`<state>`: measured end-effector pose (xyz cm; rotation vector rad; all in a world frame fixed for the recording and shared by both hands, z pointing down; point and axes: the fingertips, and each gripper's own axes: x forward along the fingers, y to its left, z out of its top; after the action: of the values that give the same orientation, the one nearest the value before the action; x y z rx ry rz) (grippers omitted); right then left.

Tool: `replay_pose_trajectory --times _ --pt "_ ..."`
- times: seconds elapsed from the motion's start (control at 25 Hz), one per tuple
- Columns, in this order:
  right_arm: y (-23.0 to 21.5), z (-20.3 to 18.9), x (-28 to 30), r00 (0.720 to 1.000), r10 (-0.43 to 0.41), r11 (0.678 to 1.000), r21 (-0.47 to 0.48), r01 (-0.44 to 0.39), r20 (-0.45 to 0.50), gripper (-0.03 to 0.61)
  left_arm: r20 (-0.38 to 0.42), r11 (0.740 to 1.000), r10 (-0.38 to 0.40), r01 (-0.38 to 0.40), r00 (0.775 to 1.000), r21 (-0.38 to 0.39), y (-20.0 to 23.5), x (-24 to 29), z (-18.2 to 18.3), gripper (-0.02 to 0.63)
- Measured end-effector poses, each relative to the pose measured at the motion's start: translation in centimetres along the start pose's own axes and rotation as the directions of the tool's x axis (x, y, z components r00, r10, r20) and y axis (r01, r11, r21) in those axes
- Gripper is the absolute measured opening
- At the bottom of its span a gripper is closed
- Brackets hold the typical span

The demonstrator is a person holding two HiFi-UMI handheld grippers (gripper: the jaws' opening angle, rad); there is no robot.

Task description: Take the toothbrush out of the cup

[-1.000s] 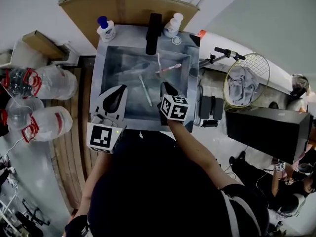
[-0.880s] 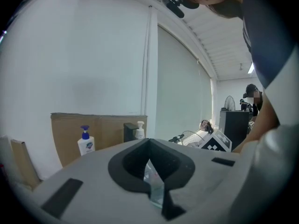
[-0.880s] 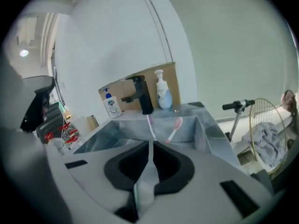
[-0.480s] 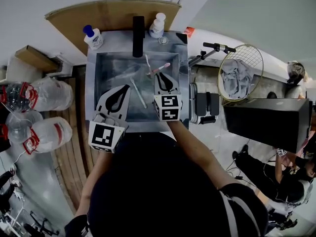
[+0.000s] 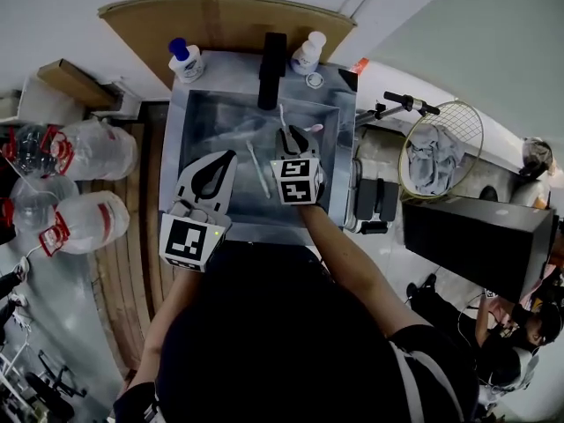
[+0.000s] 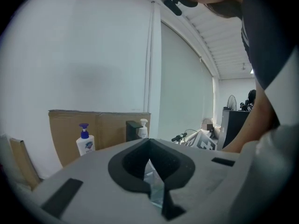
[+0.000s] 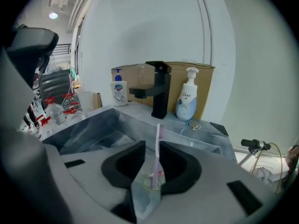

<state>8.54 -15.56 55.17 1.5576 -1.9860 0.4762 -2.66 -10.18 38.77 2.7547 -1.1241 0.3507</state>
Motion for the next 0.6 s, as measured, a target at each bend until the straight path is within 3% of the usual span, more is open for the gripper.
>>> replay_pose_trajectory --times 0.08,0.6 --pt "0.0 -0.2 1.0 1.0 -0.003 1.0 0.006 0.003 -0.023 0.137 0.007 1.0 0.017 -0.017 1.0 -0.012 0.6 -0.1 -0.1 0.02" --pt "-0.9 -1.6 5.0 0.99 -0.066 0.998 -0.011 0.065 -0.127 0.104 -0.027 0.996 0.082 -0.083 0.996 -0.033 2.5 -1.1 -1.2 0.02"
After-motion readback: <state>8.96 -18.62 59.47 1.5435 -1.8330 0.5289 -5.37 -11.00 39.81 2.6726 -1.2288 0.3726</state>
